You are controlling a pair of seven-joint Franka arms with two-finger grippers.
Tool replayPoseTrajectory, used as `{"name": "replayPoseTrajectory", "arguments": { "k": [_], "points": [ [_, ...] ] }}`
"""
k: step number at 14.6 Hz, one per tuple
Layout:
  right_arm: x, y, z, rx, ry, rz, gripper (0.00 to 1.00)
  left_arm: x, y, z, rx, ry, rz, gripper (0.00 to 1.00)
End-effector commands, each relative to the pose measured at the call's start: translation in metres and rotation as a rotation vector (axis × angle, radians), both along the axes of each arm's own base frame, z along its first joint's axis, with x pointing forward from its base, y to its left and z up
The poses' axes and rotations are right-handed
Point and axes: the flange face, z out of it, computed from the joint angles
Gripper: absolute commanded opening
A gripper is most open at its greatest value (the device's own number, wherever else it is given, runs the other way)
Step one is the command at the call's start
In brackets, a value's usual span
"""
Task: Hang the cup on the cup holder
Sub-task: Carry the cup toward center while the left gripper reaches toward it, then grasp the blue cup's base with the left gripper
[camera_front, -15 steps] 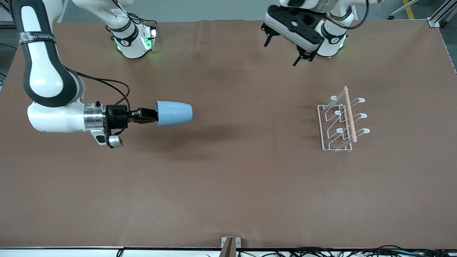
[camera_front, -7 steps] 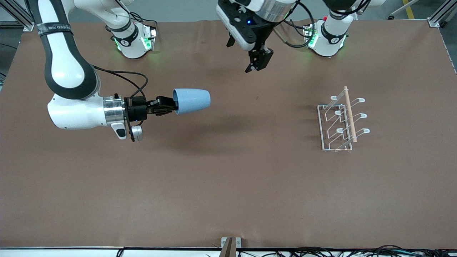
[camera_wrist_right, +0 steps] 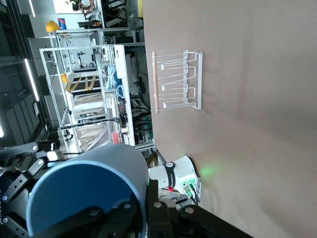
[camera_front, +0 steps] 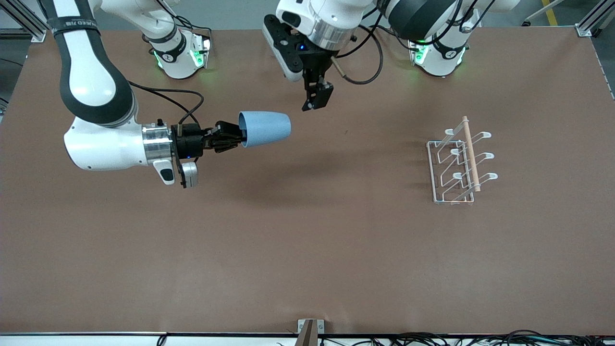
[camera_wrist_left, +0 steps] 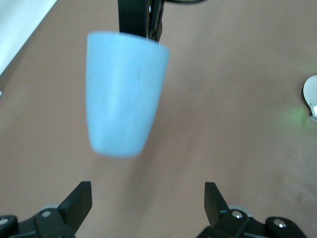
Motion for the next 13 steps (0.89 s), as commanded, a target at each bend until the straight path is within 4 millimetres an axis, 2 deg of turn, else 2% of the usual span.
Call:
{"name": "replayPoseTrajectory", "arguments": {
  "k": [1,9,13],
  "points": [
    [-0.005,0.006,0.01,0.01,-0.019,0.011,0.02,0.015,-0.01,-0.005,-0.041,-0.044,-0.039,1.0],
    [-0.007,0.009,0.008,-0.004,-0.023,0.022,0.03,0.02,-0.03,-0.03,-0.051,-0.094,-0.083,1.0],
    [-0.007,0.009,0.007,-0.012,-0.025,0.028,0.04,0.032,-0.035,-0.046,-0.083,-0.112,-0.092,0.99]
  ]
}}
